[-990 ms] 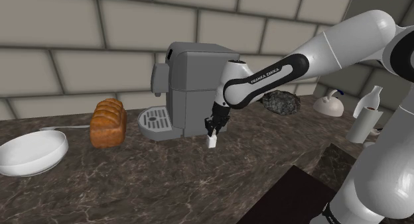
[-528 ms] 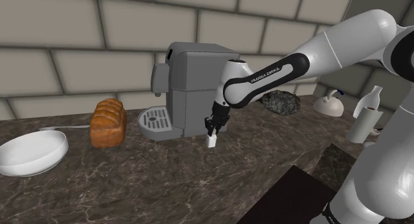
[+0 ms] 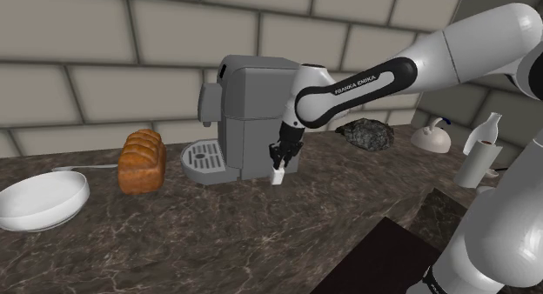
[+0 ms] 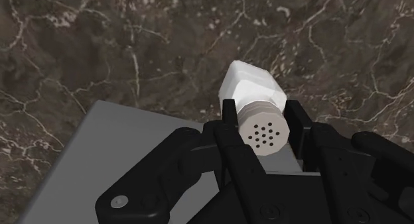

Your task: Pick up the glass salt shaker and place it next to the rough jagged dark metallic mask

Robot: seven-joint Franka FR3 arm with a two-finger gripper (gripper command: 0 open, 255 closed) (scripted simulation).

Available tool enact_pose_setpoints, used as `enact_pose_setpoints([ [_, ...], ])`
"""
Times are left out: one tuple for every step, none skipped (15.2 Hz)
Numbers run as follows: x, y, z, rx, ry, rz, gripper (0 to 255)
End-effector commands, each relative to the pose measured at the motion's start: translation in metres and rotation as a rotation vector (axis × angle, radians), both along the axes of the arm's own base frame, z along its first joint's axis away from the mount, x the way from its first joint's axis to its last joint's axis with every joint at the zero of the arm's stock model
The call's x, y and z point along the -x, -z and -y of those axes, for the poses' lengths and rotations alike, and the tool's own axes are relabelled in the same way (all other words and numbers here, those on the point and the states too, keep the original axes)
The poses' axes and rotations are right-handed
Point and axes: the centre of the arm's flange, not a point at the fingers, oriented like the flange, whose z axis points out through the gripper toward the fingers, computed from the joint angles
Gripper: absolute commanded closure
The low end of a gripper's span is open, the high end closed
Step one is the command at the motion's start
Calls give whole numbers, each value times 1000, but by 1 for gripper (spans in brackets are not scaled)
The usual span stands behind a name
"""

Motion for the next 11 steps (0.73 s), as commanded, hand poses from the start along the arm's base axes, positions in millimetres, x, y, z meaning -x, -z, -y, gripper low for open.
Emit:
enact_pose_setpoints([
  [1, -11, 0, 0, 0, 0, 255],
  [1, -17, 0, 0, 0, 0, 255],
  [1, -22, 0, 0, 0, 0, 255],
  [1, -27, 0, 0, 0, 0, 255],
  [1, -33, 0, 0, 0, 0, 255],
  [1, -38, 0, 0, 0, 0, 255],
  [1, -43, 0, 0, 0, 0, 255],
  [1, -48, 0, 0, 0, 0, 255],
  [1, -54, 0, 0, 0, 0, 255],
  [1, -59, 0, 0, 0, 0, 255],
  [1, -64, 0, 0, 0, 0, 255],
])
